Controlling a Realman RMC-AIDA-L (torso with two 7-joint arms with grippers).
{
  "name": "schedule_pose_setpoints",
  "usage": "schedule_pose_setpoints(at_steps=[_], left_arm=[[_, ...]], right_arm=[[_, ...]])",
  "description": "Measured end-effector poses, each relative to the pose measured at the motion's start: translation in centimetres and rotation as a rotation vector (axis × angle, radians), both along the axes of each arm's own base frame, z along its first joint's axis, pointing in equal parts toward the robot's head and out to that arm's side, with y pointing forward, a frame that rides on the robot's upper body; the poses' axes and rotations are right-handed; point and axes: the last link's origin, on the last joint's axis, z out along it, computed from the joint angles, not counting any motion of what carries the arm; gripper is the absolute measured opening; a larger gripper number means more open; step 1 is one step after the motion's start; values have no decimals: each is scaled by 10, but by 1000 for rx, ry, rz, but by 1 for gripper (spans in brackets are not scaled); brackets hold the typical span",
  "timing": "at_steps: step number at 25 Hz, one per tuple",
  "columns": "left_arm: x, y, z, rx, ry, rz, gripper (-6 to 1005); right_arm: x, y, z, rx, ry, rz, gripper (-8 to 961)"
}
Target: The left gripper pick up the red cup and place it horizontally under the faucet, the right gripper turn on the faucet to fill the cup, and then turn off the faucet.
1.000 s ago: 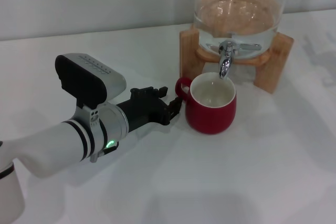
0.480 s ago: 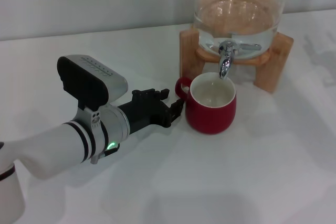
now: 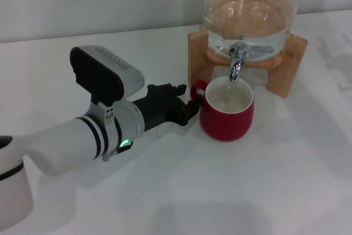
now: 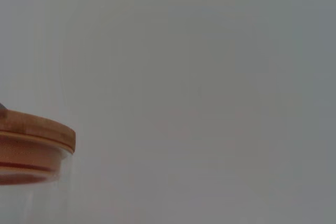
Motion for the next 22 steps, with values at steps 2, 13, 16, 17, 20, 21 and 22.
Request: schedule_pose_setpoints(at_steps=[2, 13, 16, 17, 20, 21, 22], left_arm=[[1, 2, 0, 2, 4, -4, 437], [-14, -14, 3, 7, -14, 16, 437], [-21, -22, 11, 47, -9, -3, 437], [-24, -25, 14, 64, -9, -7, 437], [-34, -34, 27, 124, -15, -5, 437], [-36, -36, 30, 136, -19, -1, 438], [-39, -39, 34, 158, -23, 3, 438]], right_arm=[[0, 0, 0, 0, 0, 1, 621], [4, -3, 0, 2, 3, -12, 621], [5, -3, 1, 1, 2, -17, 621], [5, -3, 1, 1, 2, -17, 621], [6, -2, 1, -3, 2, -26, 621], [6, -2, 0, -5, 2, -29, 621], [7, -2, 1, -5, 2, -32, 621]])
